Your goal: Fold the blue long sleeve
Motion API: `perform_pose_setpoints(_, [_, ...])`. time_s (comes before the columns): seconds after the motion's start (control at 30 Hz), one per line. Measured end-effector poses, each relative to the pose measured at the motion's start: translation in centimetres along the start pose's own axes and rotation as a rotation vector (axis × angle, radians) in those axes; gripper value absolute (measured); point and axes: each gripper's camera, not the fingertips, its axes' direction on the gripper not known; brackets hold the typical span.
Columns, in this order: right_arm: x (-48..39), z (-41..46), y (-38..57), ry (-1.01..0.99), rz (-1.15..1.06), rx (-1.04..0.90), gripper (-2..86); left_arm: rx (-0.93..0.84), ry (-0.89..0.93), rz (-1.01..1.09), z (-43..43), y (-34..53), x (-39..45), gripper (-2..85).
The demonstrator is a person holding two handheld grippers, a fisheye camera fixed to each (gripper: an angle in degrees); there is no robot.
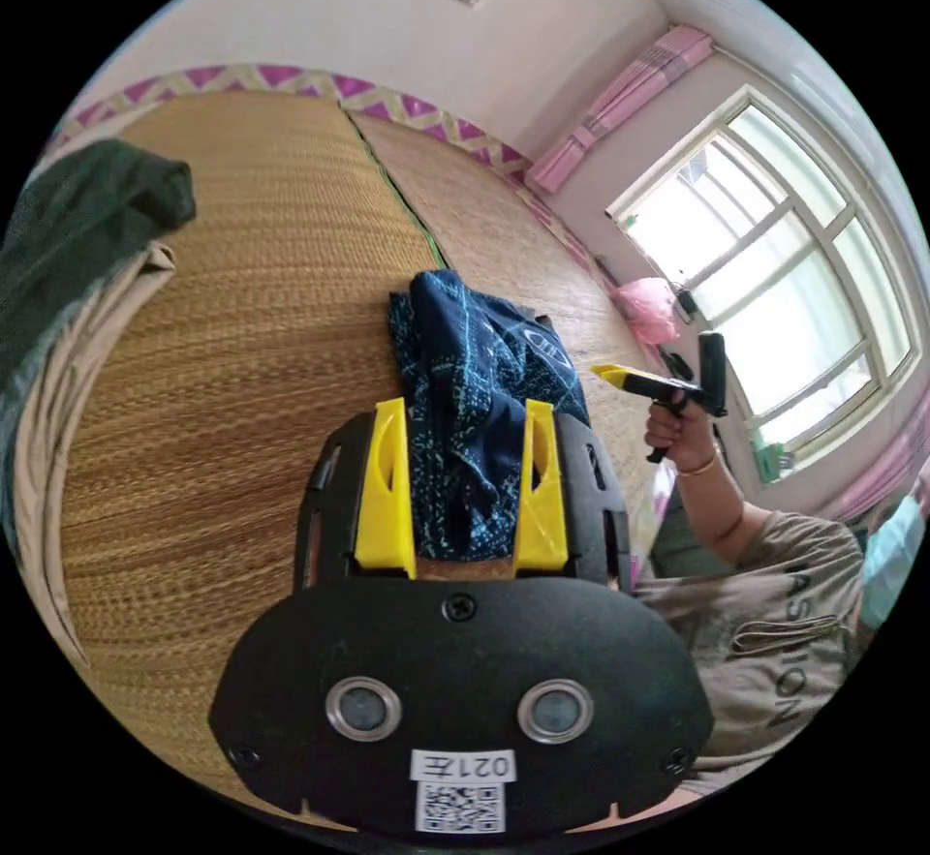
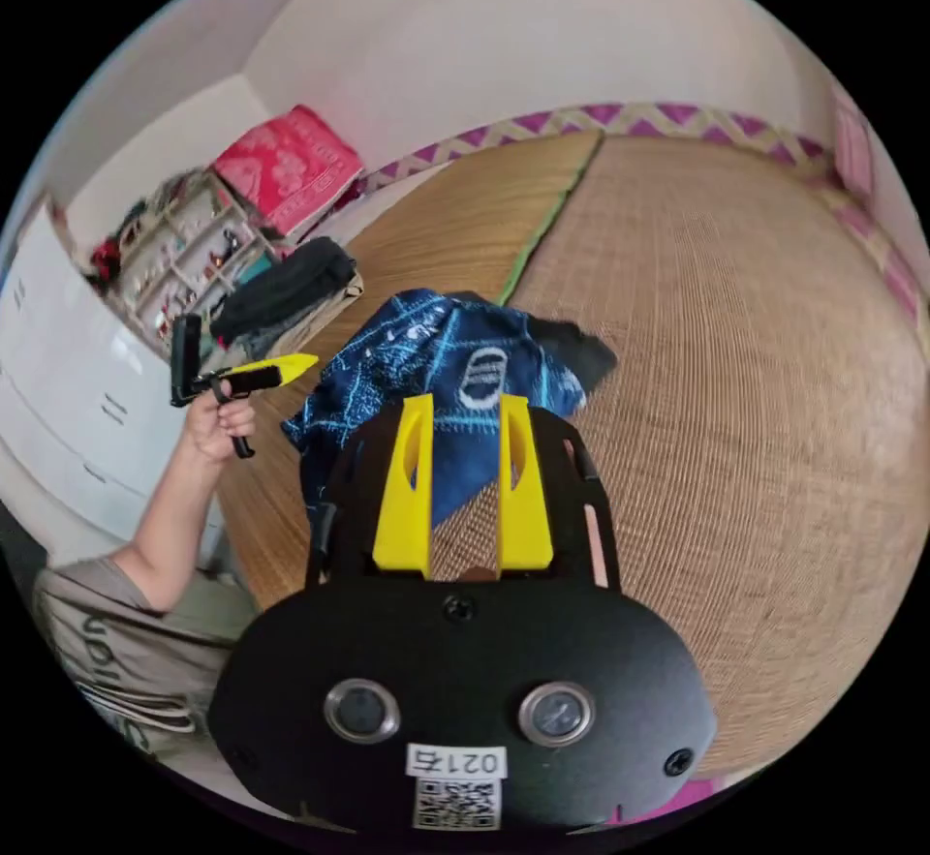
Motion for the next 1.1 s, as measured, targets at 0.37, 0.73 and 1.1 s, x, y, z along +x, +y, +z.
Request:
perform_pose_setpoints(0.37, [29.1, 12.7, 6.6, -0.6, 0.555, -0.076, 8.9, -0.039, 0.162, -0.178, 3.3, 1.6, -4.8, 12.4])
perform_pose_setpoints(0.73, [56.3, 6.4, -2.7, -0.481, 0.527, -0.027, 6.0, 0.05, 0.414, -0.22, 3.3, 5.7, -9.8, 6.2])
perform_pose_setpoints(1.1, [85.1, -13.6, -9.7, 0.12, 0.515, 0.006, 6.1, -0.008, 0.388, -0.249, 3.9, 5.8, -11.1, 0.2])
